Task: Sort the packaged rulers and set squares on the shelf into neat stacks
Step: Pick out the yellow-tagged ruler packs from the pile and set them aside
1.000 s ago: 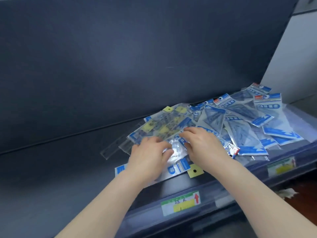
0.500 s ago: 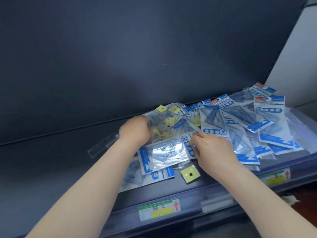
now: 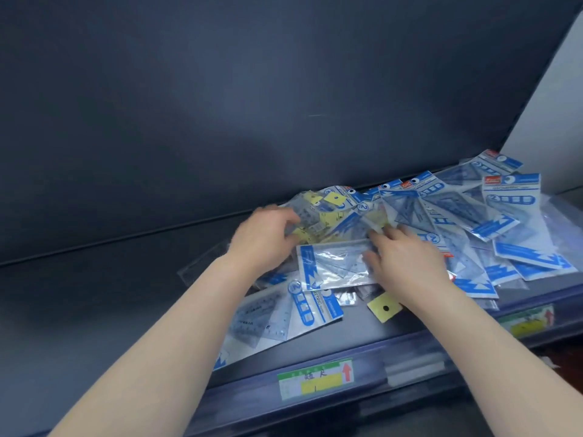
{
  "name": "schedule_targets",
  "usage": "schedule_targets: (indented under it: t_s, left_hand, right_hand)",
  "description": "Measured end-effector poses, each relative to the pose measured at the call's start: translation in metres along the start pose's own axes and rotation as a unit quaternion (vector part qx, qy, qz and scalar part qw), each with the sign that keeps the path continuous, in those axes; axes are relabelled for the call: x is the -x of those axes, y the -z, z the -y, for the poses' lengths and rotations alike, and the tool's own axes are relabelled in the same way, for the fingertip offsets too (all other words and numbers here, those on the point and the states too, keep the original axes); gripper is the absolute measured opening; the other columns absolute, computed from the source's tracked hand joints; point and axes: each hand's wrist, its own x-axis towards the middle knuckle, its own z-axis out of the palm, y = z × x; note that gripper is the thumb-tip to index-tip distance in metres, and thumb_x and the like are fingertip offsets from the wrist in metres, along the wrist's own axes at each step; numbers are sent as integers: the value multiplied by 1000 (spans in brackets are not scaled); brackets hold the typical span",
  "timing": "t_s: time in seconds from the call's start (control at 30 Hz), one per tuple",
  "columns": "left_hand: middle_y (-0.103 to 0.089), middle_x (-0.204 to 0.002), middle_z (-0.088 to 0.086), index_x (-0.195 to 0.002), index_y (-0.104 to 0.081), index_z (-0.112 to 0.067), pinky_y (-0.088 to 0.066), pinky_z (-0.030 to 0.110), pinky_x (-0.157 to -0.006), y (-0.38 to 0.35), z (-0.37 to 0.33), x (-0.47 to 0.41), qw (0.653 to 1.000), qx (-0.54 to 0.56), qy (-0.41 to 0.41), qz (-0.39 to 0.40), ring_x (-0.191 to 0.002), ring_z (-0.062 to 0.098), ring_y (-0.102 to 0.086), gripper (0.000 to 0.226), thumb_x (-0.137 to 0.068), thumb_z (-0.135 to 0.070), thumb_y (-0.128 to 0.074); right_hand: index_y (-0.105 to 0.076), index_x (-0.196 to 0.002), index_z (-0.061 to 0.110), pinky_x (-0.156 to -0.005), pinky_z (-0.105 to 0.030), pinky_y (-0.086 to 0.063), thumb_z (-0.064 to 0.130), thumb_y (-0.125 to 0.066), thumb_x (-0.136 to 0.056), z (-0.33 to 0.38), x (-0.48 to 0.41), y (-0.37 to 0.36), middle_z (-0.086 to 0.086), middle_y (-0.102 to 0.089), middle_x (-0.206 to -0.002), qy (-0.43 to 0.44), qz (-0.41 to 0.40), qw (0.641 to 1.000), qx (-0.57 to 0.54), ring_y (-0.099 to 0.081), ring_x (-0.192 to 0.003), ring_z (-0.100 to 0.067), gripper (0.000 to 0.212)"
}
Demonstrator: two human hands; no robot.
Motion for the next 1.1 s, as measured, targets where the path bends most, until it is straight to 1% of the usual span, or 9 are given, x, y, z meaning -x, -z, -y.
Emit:
schedule_targets:
  t_s: [0.13, 0.23, 0.3, 0.4, 0.57, 0.7, 0.83, 0.93, 1.1]
  left_hand:
    - [-60, -126, -5, -125, -60, -31, -46, 42, -95, -14, -15, -2, 993, 43, -91, 62, -120, 21, -49, 38, -88, -37, -66]
    - [-56, -130, -4, -132, -55, -33, -45, 42, -98, -17, -17, -5, 989, 27, -104, 97, -122, 21, -48, 49, -86, -43, -68]
    - [-51, -136, -4, -135, -52, -35, -42, 43, -101, -15, -16, -7, 988, -13, -110, 109, -127, 22, -44, 54, -84, -46, -68]
    - [-46, -143, -3, -137, -50, -30, -39, 43, -102, -12, -13, -10, 988, -70, -79, 112, -132, 24, -39, 55, -86, -44, -65]
    - [-55, -116, -1, -107, -63, -24, -52, 39, -83, -9, -11, -7, 985, -82, -90, 119, -106, 21, -55, 26, -86, -40, -62]
    - [-61, -104, -4, -104, -63, -24, -53, 36, -76, -1, -8, 1, 979, -129, -87, 131, -94, 20, -59, 23, -86, -39, -60]
    - [-63, -100, -5, -101, -61, -23, -53, 36, -76, 7, 2, 1, 974, -160, -59, 148, -95, 22, -60, 22, -83, -37, -63]
    - [-65, -97, -3, -97, -63, -21, -54, 35, -76, 14, 8, 0, 975, -151, -43, 156, -92, 22, -60, 23, -80, -35, -67]
    - [-66, -99, -4, -99, -64, -23, -54, 35, -80, 15, 14, 0, 980, -115, -38, 155, -95, 21, -59, 25, -78, -35, -71]
  right_hand:
    - [-49, -130, 20, -81, -37, -43, 21, -47, -90, -13, -8, 1, -4, -56, -126, -52, -30, 997, 46, -48, -120, -27, 40]
    - [-56, -128, 27, -84, -39, -44, 22, -52, -90, -1, -4, 4, 1, -58, -128, 51, -47, 996, -64, -52, -117, -27, 39]
    - [-57, -127, 32, -85, -38, -43, 34, -47, -94, 6, 2, -1, 7, -57, -129, 84, -26, 995, -51, -50, -121, -22, 34]
    - [-47, -134, 28, -84, -37, -43, 31, -44, -94, -4, 1, -6, 1, -52, -133, -12, -28, 999, 14, -45, -124, -25, 40]
    - [-37, -141, 20, -87, -39, -43, 18, -42, -93, -17, -8, 4, -7, -47, -136, -79, 36, 996, 14, -43, -123, -31, 49]
    - [-36, -142, 16, -89, -40, -41, 12, -44, -88, -8, -5, 8, -8, -44, -139, -96, 42, 994, 32, -40, -125, -31, 55]
    - [-56, -123, 24, -83, -37, -43, 38, -54, -89, 14, 6, 10, -3, -56, -121, -52, -35, 998, -19, -49, -113, -27, 37]
    - [-57, -118, 25, -77, -35, -44, 51, -60, -82, 30, 12, 13, -1, -59, -113, -69, 14, 997, -24, -56, -107, -27, 44]
    - [-56, -116, 30, -81, -33, -50, 34, -71, -75, 34, 22, 25, 9, -61, -104, -66, 137, 977, -150, -59, -97, -16, 45]
